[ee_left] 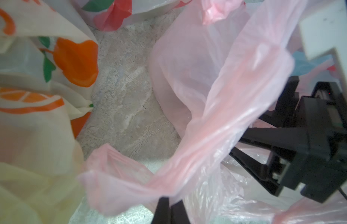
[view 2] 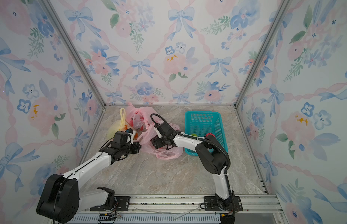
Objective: Untie the knot of a plastic bag & take out the apple
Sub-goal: Pick up the apple from the plastic bag, then place the apple in the basket.
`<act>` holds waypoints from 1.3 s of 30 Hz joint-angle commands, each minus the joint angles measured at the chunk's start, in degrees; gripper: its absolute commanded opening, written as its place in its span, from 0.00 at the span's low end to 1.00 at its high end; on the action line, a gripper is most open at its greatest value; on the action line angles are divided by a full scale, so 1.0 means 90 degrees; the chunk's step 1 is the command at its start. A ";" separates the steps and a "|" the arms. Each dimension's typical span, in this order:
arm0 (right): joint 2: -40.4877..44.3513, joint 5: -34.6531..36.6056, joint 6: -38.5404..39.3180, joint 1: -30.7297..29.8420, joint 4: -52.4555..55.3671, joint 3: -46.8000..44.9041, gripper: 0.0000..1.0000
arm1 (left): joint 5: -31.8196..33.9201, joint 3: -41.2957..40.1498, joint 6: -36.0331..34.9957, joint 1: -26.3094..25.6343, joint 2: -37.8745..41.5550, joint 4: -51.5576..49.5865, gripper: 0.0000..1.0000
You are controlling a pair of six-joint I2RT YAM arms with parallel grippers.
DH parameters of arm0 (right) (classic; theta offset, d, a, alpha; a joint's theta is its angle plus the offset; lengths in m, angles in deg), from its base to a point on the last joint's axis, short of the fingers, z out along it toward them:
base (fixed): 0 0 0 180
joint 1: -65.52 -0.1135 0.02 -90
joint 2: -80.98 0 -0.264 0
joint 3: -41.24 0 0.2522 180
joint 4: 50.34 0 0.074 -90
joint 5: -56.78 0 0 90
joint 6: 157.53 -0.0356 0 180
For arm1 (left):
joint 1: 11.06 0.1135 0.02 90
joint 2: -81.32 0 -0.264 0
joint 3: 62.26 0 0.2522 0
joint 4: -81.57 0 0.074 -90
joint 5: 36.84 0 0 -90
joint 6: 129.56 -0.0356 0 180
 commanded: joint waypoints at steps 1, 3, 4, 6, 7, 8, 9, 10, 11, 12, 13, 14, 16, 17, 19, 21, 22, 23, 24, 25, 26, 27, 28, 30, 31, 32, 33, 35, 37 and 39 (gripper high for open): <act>-0.0113 0.0083 -0.0022 -0.0026 0.0224 0.0221 0.73 | -0.0056 0.0052 -0.0015 -0.0033 0.0043 -0.0008 0.00; 0.0005 0.0074 -0.0007 -0.0039 0.0169 0.0134 0.66 | -0.0043 0.0047 -0.0009 -0.0036 0.0060 0.0001 0.00; 0.0100 0.0061 0.0015 -0.0039 0.0134 0.0068 0.61 | -0.0043 0.0044 -0.0006 -0.0035 0.0060 -0.0008 0.00; 0.0304 0.0006 0.0058 -0.0035 0.0063 -0.0061 0.55 | -0.0043 0.0056 -0.0006 -0.0034 0.0060 -0.0006 0.00; 0.0453 -0.0039 0.0085 -0.0023 0.0010 -0.0136 0.52 | -0.0043 0.0063 -0.0012 -0.0034 0.0043 -0.0009 0.00; 0.0606 -0.0111 0.0106 -0.0012 -0.0034 -0.0211 0.51 | -0.0041 0.0072 -0.0006 -0.0033 0.0046 -0.0009 0.00; 0.0740 -0.0181 0.0128 -0.0001 -0.0052 -0.0279 0.50 | -0.0033 0.0087 -0.0006 -0.0031 0.0044 -0.0008 0.00; 0.0915 -0.0336 0.0155 0.0023 -0.0070 -0.0346 0.49 | -0.0031 0.0096 -0.0008 -0.0028 0.0041 -0.0008 0.00; 0.1094 -0.0522 0.0164 0.0060 -0.0131 -0.0447 0.49 | -0.0032 0.0105 -0.0011 -0.0029 0.0047 -0.0008 0.00; 0.1273 -0.0648 0.0156 0.0084 -0.0214 -0.0546 0.49 | -0.0033 0.0113 -0.0006 -0.0033 0.0045 -0.0002 0.00; 0.1472 -0.0825 0.0154 0.0137 -0.0306 -0.0663 0.49 | -0.0032 0.0113 -0.0006 -0.0032 0.0048 -0.0006 0.00; 0.1676 -0.1050 0.0159 0.0195 -0.0378 -0.0776 0.49 | -0.0028 0.0124 -0.0009 -0.0033 0.0055 -0.0007 0.00; 0.2010 -0.1638 0.0079 0.0367 -0.0513 -0.0930 0.49 | -0.0024 0.0132 -0.0007 -0.0031 0.0049 -0.0004 0.00; 0.2167 -0.2138 0.0016 0.0484 -0.0592 -0.0972 0.49 | -0.0024 0.0142 -0.0006 -0.0033 0.0049 0.0000 0.00; 0.2399 -0.3145 -0.0188 0.0733 -0.0746 -0.1033 0.49 | -0.0024 0.0171 -0.0006 -0.0036 0.0044 -0.0006 0.00; 0.2605 -0.4171 -0.0321 0.0947 -0.0739 -0.0978 0.49 | -0.0024 0.0209 -0.0013 -0.0037 0.0059 -0.0009 0.00; 0.2654 -0.4520 -0.0274 0.1025 -0.0492 -0.0865 0.49 | -0.0014 0.0231 -0.0008 -0.0037 0.0066 -0.0009 0.00; 0.2725 -0.4535 -0.0155 0.1085 -0.0176 -0.0766 0.49 | -0.0019 0.0256 -0.0013 -0.0042 0.0073 -0.0002 0.00; 0.2820 -0.4540 -0.0014 0.1114 0.0047 -0.0722 0.48 | -0.0023 0.0276 -0.0014 -0.0045 0.0071 -0.0001 0.00; 0.2979 -0.4540 0.0086 0.1150 0.0140 -0.0746 0.48 | -0.0024 0.0297 -0.0020 -0.0043 0.0086 -0.0004 0.00; 0.3161 -0.4540 0.0068 0.1233 0.0098 -0.0801 0.49 | -0.0024 0.0308 -0.0030 -0.0041 0.0098 -0.0023 0.00; 0.3321 -0.4535 -0.0010 0.1335 0.0016 -0.0867 0.50 | -0.0024 0.0310 -0.0034 -0.0046 0.0099 -0.0023 0.00; 0.3513 -0.4540 -0.0099 0.1472 -0.0074 -0.0936 0.50 | -0.0014 0.0313 -0.0035 -0.0041 0.0096 -0.0038 0.00; 0.3842 -0.4070 -0.0107 0.1825 -0.0023 -0.1022 0.51 | -0.0009 0.0308 -0.0040 -0.0042 0.0099 -0.0043 0.00; 0.3982 -0.3666 -0.0026 0.2020 0.0103 -0.1046 0.52 | -0.0014 0.0299 -0.0035 -0.0044 0.0080 -0.0040 0.00; 0.4085 -0.3204 0.0027 0.2218 0.0277 -0.1055 0.52 | -0.0023 0.0308 -0.0035 -0.0040 0.0078 -0.0039 0.00; 0.4132 -0.2762 0.0078 0.2412 0.0451 -0.1046 0.51 | -0.0033 0.0304 -0.0035 -0.0044 0.0069 -0.0039 0.00; 0.4156 -0.1667 0.0228 0.2747 0.0853 -0.0999 0.50 | -0.0024 0.0299 -0.0044 -0.0040 0.0063 -0.0045 0.00; 0.4086 -0.0758 0.0435 0.2971 0.1066 -0.0991 0.50 | -0.0014 0.0298 -0.0045 -0.0047 0.0084 -0.0044 0.00; 0.3911 -0.0004 0.0632 0.3159 0.1199 -0.0974 0.51 | 0.0000 0.0288 -0.0035 -0.0040 0.0099 -0.0041 0.00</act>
